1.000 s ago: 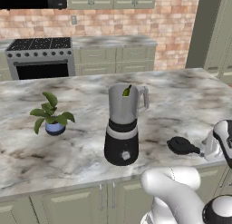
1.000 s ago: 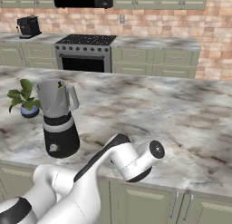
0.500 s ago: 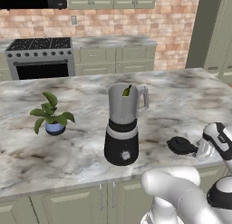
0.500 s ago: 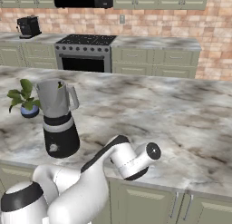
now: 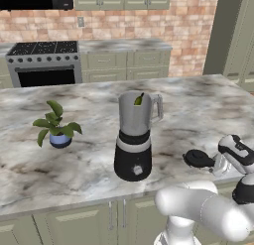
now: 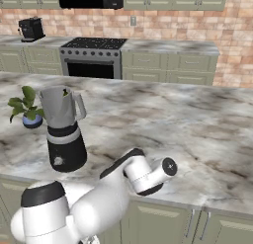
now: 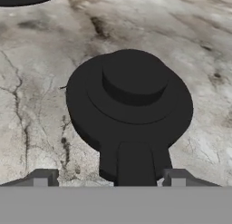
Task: Open the blender lid, put the banana in the blender, close the lid, and start the blender.
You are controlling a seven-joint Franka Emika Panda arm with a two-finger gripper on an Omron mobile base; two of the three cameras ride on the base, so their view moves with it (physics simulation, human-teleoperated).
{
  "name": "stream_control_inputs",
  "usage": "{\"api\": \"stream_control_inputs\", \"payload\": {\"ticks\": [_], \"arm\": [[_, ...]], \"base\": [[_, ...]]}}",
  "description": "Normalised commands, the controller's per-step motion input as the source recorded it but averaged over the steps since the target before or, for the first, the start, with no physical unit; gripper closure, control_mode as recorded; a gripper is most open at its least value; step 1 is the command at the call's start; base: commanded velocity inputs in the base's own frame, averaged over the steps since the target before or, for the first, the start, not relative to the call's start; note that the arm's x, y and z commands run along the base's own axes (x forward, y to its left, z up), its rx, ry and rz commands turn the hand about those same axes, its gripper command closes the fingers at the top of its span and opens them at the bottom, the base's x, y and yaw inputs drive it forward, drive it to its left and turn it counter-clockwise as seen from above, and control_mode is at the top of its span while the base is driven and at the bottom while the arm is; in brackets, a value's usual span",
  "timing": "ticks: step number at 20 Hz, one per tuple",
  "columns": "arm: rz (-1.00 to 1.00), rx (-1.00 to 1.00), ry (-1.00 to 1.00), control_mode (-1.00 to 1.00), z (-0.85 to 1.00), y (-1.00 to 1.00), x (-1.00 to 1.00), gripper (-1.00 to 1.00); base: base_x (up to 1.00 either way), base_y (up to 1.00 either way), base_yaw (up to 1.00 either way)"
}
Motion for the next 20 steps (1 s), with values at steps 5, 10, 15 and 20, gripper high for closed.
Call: {"api": "stream_control_inputs", "payload": {"ticks": [5,10,15,20], "arm": [[0.0,0.0,0.0,-1.0,-0.04,-0.04,0.17,-1.0],[0.0,0.0,0.0,-1.0,-0.04,0.0,0.03,-1.0],[0.0,0.0,0.01,-1.0,-0.22,0.02,0.02,-1.0],[0.01,0.0,0.06,-1.0,-0.54,0.38,0.0,-1.0]], "base": [[0.0,0.0,0.0],[0.0,0.0,0.0],[0.0,0.0,0.0],[0.0,0.0,0.0]]}}
